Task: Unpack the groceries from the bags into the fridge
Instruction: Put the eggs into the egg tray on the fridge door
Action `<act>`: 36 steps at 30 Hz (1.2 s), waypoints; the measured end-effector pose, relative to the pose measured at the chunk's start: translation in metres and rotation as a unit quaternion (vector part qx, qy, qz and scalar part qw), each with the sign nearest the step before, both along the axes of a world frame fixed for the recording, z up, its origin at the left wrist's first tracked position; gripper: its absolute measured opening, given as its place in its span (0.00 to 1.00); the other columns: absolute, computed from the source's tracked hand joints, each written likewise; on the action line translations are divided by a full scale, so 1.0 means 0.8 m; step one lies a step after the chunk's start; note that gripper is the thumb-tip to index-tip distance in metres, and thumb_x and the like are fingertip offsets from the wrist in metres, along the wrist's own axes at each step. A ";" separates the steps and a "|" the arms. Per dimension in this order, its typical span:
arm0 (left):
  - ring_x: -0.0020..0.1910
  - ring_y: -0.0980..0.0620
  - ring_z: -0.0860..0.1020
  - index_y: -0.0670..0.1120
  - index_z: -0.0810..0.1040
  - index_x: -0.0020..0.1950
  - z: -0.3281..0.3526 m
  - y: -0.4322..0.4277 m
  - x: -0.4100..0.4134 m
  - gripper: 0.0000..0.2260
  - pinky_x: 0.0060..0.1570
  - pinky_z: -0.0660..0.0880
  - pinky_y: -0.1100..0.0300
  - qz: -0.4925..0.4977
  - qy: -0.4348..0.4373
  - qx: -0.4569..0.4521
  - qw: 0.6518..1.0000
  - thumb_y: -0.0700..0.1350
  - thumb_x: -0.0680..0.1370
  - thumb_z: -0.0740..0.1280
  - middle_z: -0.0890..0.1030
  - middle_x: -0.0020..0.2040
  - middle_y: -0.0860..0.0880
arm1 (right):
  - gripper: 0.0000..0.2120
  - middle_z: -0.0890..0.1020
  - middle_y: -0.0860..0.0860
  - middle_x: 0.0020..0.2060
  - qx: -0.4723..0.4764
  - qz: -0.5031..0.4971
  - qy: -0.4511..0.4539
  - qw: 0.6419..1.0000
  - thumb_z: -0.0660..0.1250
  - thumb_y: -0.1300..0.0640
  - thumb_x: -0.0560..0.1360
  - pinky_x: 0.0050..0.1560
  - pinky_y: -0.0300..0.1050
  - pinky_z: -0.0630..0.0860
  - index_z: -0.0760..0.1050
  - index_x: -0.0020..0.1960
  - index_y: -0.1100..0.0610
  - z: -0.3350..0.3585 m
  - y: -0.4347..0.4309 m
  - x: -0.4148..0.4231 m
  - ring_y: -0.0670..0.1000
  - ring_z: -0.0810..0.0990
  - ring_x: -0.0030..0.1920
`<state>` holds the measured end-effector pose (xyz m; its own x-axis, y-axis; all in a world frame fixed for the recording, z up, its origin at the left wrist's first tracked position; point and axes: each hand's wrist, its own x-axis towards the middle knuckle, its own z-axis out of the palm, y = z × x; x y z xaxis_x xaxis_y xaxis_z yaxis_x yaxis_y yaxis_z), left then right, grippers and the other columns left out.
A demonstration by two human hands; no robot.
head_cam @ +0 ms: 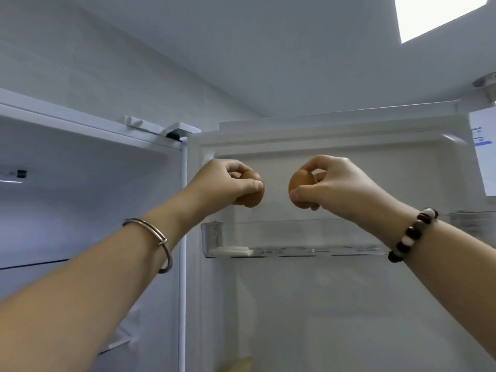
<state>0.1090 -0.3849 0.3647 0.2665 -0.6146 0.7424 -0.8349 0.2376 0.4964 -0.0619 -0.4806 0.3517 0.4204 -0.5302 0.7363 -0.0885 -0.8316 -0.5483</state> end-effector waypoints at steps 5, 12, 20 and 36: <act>0.47 0.50 0.80 0.49 0.79 0.44 -0.004 0.002 0.026 0.06 0.45 0.82 0.55 -0.023 0.008 0.079 0.997 0.46 0.71 0.74 0.80 0.44 0.50 | 0.12 0.84 0.56 0.40 0.034 -0.012 0.109 0.993 0.74 0.58 0.68 0.42 0.46 0.80 0.76 0.49 0.59 0.016 0.004 0.027 0.50 0.81 0.33; 0.41 0.50 0.84 0.40 0.81 0.47 -0.004 -0.016 0.014 0.08 0.48 0.80 0.59 -0.047 -0.038 0.222 0.973 0.42 0.71 0.74 0.85 0.41 0.44 | 0.10 0.85 0.50 0.37 0.008 -0.060 0.266 0.962 0.70 0.59 0.68 0.38 0.36 0.79 0.78 0.50 0.54 0.015 -0.010 0.022 0.44 0.82 0.32; 0.46 0.45 0.83 0.41 0.81 0.50 0.007 -0.020 0.013 0.11 0.51 0.80 0.54 0.004 -0.098 0.328 0.940 0.42 0.70 0.75 0.84 0.46 0.42 | 0.12 0.85 0.51 0.39 0.019 -0.006 0.307 0.951 0.74 0.52 0.68 0.43 0.41 0.79 0.80 0.48 0.56 0.013 -0.021 0.022 0.48 0.84 0.38; 0.45 0.47 0.83 0.45 0.82 0.49 0.011 -0.024 0.025 0.07 0.51 0.79 0.53 -0.034 -0.153 0.367 0.917 0.43 0.72 0.73 0.84 0.46 0.44 | 0.12 0.82 0.54 0.38 0.044 0.045 0.397 0.915 0.74 0.57 0.69 0.33 0.37 0.75 0.80 0.51 0.60 0.019 -0.029 0.040 0.46 0.78 0.30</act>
<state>0.1292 -0.4042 0.3734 0.0573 -0.9860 0.1567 -0.9572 -0.0097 0.2891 -0.0299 -0.5039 0.3667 0.8493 -0.5105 0.1346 -0.4226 -0.8102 -0.4062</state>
